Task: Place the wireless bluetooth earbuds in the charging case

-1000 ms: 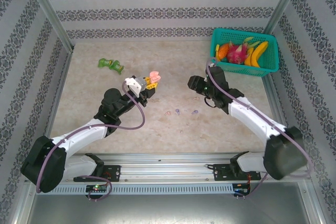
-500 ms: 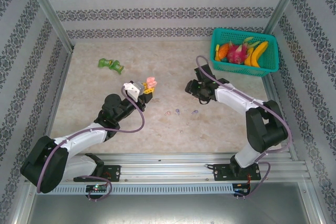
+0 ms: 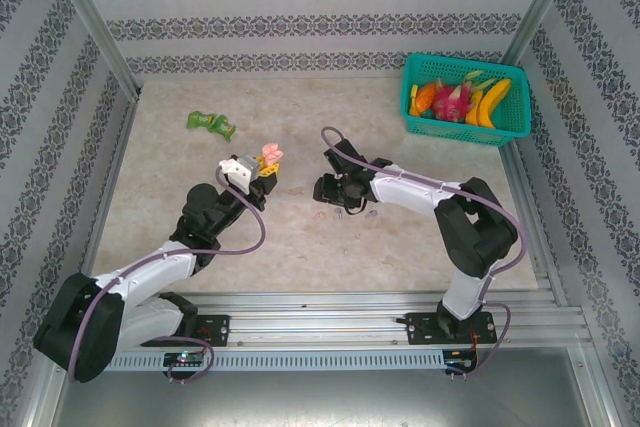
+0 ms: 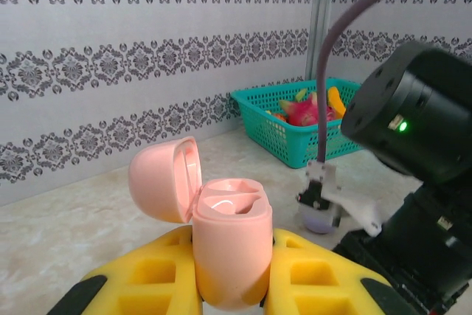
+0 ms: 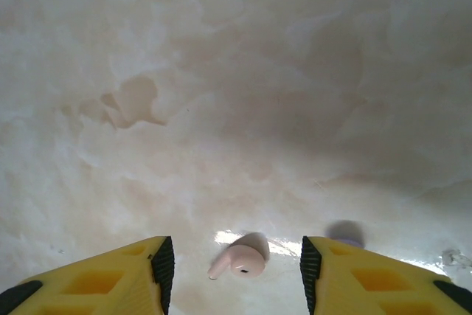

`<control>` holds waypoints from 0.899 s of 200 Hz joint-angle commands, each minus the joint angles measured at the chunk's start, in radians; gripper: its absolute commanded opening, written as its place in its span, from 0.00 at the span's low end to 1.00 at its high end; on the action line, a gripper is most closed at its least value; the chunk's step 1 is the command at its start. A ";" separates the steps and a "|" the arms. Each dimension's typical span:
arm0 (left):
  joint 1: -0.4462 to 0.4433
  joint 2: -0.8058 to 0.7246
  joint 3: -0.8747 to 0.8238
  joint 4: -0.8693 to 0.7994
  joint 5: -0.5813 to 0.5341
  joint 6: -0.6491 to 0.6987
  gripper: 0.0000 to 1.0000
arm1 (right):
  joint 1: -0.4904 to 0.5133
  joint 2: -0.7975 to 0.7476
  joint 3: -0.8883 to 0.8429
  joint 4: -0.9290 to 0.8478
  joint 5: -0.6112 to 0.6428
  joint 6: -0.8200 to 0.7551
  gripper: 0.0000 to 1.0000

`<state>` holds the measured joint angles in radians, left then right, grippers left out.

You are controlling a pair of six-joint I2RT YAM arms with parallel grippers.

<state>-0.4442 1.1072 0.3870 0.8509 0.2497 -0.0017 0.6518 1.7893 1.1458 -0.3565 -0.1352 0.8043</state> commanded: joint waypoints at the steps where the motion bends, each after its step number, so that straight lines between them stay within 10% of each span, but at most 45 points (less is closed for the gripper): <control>1: 0.016 -0.022 -0.014 0.042 -0.003 -0.018 0.00 | 0.032 0.011 0.005 -0.009 -0.024 -0.012 0.50; 180: 0.030 -0.035 -0.027 0.066 0.000 -0.024 0.00 | 0.126 0.035 -0.066 0.024 -0.002 0.099 0.51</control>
<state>-0.4297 1.0889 0.3706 0.8547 0.2493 -0.0086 0.7704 1.8187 1.0794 -0.3477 -0.1471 0.8852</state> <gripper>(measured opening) 0.201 0.511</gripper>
